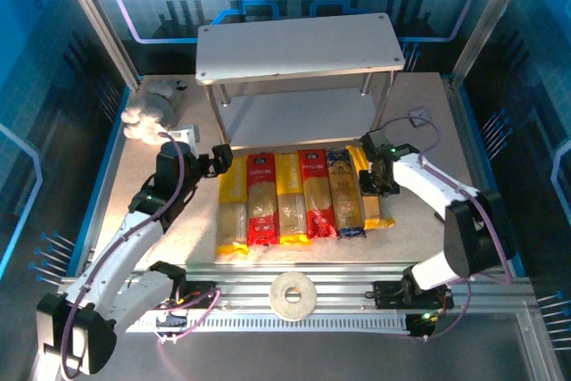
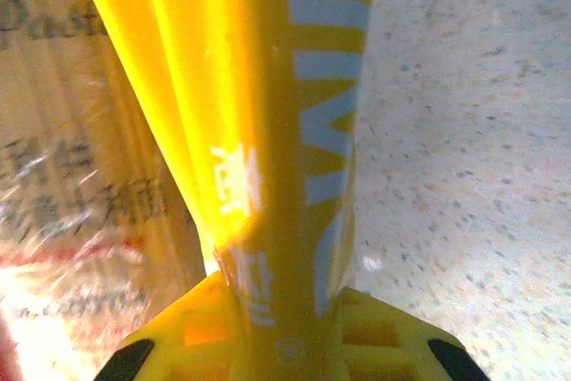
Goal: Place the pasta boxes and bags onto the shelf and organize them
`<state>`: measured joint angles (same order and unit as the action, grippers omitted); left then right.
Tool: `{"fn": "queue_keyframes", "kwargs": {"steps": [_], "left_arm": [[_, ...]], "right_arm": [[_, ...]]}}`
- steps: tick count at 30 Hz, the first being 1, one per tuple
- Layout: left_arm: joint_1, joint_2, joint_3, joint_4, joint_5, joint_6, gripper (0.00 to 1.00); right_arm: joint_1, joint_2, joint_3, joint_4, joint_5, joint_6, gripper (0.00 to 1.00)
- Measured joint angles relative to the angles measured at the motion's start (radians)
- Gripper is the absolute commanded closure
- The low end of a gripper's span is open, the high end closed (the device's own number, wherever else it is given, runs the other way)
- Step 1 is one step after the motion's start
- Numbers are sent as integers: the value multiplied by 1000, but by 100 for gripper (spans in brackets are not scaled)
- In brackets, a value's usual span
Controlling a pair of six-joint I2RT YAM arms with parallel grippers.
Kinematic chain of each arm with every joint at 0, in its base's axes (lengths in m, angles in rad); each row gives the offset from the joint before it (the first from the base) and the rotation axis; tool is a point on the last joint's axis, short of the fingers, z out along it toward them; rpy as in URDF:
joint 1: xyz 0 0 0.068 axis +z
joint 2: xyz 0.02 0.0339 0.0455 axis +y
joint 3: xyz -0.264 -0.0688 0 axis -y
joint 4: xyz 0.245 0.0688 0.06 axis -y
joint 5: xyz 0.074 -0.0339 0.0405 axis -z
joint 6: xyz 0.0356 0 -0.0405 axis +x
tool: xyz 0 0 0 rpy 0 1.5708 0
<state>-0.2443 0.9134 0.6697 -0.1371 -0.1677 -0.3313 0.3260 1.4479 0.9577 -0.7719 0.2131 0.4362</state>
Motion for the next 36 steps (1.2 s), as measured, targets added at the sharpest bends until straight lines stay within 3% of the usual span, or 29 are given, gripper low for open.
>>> {"fn": "queue_keyframes", "kwargs": {"steps": [5, 10, 24, 30, 36], "left_arm": [[0, 0, 0, 0, 0, 0, 5], [0, 0, 0, 0, 0, -1, 5], [0, 0, 1, -29, 8, 0, 5], [0, 0, 3, -42, 8, 0, 5], [0, 0, 3, -42, 8, 0, 5]], "right_arm": [[21, -125, 72, -91, 53, -13, 100], [27, -110, 190, -111, 68, -37, 100], [10, 410, 645, -13, 76, -105, 100], [-5, 519, 763, 17, 114, -106, 100], [-18, 546, 740, 113, 156, -129, 100]]}}
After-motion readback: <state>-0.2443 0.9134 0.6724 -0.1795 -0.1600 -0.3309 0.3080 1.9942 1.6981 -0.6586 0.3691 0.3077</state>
